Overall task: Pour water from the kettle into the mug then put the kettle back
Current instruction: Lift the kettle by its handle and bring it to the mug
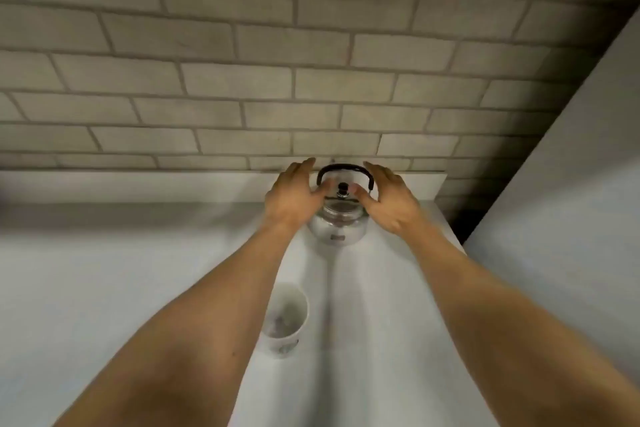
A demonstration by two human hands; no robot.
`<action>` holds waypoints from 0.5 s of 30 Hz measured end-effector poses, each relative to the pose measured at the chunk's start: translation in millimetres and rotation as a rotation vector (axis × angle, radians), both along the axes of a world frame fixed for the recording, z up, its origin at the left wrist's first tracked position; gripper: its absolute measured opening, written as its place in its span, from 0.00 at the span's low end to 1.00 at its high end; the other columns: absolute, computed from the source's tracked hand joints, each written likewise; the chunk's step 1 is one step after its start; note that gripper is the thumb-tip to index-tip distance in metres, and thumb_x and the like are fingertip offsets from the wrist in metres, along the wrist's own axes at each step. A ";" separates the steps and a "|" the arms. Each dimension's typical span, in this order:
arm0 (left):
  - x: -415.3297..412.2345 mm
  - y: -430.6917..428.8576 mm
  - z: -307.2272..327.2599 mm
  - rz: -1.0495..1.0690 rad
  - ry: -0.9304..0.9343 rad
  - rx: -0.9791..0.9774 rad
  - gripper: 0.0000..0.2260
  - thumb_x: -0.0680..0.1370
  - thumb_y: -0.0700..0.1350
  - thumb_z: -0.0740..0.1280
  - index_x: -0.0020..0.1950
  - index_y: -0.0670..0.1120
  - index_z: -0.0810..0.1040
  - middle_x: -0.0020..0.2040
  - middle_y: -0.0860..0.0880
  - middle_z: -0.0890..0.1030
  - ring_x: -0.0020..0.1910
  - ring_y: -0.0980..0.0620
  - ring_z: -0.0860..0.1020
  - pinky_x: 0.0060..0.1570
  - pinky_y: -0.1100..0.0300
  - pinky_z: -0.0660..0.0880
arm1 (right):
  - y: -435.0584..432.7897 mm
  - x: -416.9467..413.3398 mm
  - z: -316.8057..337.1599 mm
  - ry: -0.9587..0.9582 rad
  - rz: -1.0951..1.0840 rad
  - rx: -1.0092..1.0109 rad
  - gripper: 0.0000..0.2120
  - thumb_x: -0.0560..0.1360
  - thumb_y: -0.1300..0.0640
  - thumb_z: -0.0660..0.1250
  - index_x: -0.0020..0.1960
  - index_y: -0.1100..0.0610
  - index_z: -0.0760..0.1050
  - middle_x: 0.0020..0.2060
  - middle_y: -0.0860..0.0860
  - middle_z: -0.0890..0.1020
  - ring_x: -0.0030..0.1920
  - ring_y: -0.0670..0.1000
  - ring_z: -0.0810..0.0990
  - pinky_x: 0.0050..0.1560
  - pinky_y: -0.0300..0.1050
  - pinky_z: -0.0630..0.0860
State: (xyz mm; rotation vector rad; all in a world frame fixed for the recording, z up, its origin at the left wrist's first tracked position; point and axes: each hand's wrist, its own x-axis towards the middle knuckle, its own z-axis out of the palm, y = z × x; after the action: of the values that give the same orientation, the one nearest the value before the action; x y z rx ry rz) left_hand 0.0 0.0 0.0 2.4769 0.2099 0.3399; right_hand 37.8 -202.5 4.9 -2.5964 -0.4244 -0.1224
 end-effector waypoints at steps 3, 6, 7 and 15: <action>22.2 -4.8 -14.4 0.043 0.097 -0.058 0.27 0.84 0.62 0.59 0.81 0.54 0.64 0.80 0.49 0.68 0.78 0.45 0.68 0.71 0.48 0.68 | 4.0 24.9 -12.6 0.049 0.033 0.007 0.38 0.80 0.31 0.59 0.84 0.48 0.59 0.82 0.48 0.64 0.80 0.53 0.61 0.75 0.58 0.66; 45.1 -11.5 -23.6 0.060 0.154 -0.094 0.25 0.87 0.58 0.56 0.83 0.51 0.61 0.82 0.46 0.64 0.80 0.43 0.65 0.73 0.47 0.66 | 6.8 53.4 -23.5 0.046 0.078 0.030 0.37 0.81 0.37 0.62 0.84 0.51 0.57 0.84 0.49 0.60 0.82 0.53 0.56 0.77 0.57 0.63; 53.0 -13.3 -26.3 0.060 0.156 -0.097 0.25 0.87 0.56 0.56 0.83 0.50 0.60 0.82 0.45 0.64 0.80 0.43 0.64 0.74 0.46 0.65 | 6.3 62.7 -25.6 0.040 0.099 0.044 0.36 0.82 0.39 0.62 0.84 0.52 0.57 0.84 0.50 0.60 0.82 0.53 0.57 0.77 0.56 0.63; 85.9 -11.1 -43.3 0.012 0.124 -0.118 0.14 0.87 0.46 0.60 0.72 0.49 0.77 0.64 0.43 0.83 0.62 0.40 0.81 0.55 0.55 0.73 | 10.5 107.0 -34.8 0.066 0.299 0.158 0.20 0.84 0.49 0.63 0.75 0.52 0.75 0.67 0.55 0.81 0.67 0.57 0.79 0.66 0.49 0.73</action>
State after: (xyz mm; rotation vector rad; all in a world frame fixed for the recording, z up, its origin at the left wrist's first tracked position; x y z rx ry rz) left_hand 85.9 -11.1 -43.3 2.3822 0.2882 0.1735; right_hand 144.7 -192.0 -29.9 -2.3455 -0.7410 0.0321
